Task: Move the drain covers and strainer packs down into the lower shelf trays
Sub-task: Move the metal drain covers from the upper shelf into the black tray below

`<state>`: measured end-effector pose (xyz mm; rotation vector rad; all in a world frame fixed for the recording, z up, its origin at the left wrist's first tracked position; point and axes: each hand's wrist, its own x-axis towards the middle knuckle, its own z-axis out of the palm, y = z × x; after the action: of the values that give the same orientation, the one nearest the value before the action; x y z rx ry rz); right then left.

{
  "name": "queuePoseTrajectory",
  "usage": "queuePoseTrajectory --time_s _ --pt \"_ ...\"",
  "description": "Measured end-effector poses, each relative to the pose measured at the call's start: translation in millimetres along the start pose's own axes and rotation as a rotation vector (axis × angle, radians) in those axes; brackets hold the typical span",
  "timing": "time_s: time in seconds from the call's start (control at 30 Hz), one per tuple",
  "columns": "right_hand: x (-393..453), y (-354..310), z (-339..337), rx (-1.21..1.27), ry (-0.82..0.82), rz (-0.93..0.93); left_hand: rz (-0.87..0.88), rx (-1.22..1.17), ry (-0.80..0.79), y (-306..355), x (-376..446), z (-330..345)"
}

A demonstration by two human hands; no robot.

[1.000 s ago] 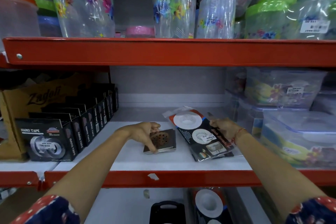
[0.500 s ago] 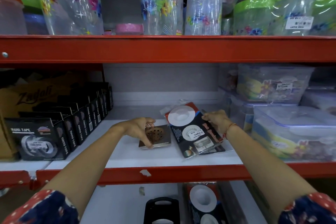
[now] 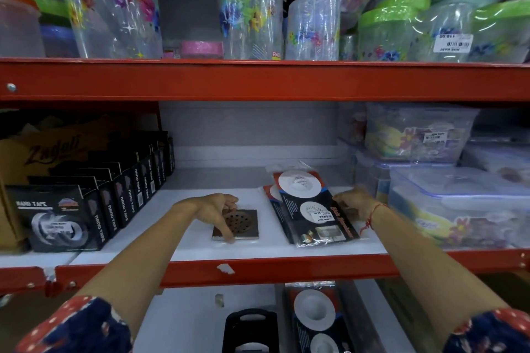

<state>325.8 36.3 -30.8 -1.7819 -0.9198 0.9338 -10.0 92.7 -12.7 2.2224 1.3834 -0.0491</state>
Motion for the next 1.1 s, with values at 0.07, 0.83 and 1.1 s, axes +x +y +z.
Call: queuePoseTrajectory --time_s 0.07,0.83,1.1 --pt "2 0 -1 0.011 -0.04 0.014 0.003 -0.03 0.024 -2 -2 0" --pt "-30 -4 -13 -0.336 0.228 -0.056 0.175 0.164 0.471 -26 -45 48" --pt "-72 -38 76 -0.65 -0.128 -0.593 0.181 0.234 0.669 -47 -69 63"
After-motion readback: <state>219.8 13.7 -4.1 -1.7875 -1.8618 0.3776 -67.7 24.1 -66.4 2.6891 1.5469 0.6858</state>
